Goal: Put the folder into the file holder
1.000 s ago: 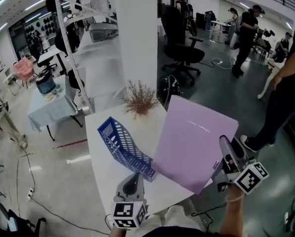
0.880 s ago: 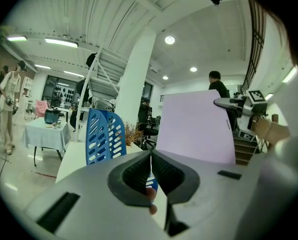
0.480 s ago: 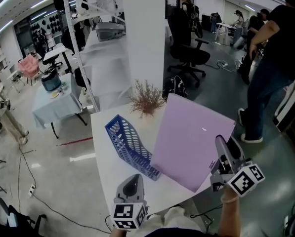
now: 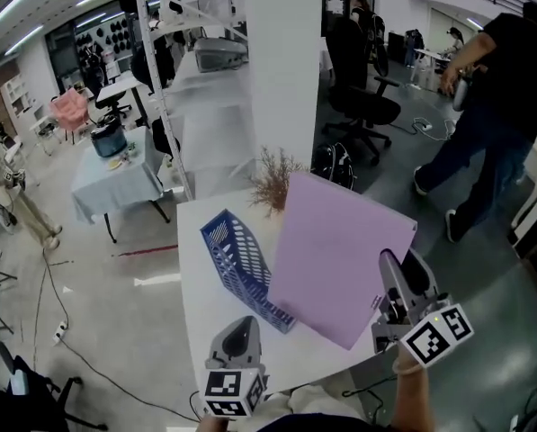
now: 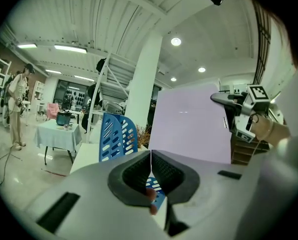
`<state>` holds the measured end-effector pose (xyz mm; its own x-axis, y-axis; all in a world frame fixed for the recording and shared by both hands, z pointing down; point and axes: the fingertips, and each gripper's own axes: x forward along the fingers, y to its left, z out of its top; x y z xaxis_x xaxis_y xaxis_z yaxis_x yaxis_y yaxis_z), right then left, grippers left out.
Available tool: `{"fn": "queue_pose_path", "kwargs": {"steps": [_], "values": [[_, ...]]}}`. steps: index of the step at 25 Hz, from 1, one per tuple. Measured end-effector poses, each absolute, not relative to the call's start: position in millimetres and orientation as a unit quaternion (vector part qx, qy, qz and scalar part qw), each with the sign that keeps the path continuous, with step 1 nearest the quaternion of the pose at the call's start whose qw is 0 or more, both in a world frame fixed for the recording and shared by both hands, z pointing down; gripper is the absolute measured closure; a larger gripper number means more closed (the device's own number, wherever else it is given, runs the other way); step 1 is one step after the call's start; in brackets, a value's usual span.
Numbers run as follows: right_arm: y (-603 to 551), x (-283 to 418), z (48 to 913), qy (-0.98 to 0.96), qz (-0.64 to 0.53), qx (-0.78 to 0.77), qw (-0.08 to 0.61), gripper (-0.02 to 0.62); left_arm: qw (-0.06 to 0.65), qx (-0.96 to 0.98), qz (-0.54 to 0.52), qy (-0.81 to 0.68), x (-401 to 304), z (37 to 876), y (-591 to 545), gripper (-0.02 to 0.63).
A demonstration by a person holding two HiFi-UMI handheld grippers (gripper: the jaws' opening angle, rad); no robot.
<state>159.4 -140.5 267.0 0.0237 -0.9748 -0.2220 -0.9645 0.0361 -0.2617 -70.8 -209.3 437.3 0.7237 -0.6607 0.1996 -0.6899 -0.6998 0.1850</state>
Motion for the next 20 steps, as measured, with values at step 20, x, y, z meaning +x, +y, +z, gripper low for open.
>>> {"fn": "queue_pose_path", "kwargs": {"steps": [20], "values": [[-174,118,253,0.734,0.043,-0.661,0.151,0.433,0.121,0.896,0.057,-0.423,-80,437,-219,0.6]]}}
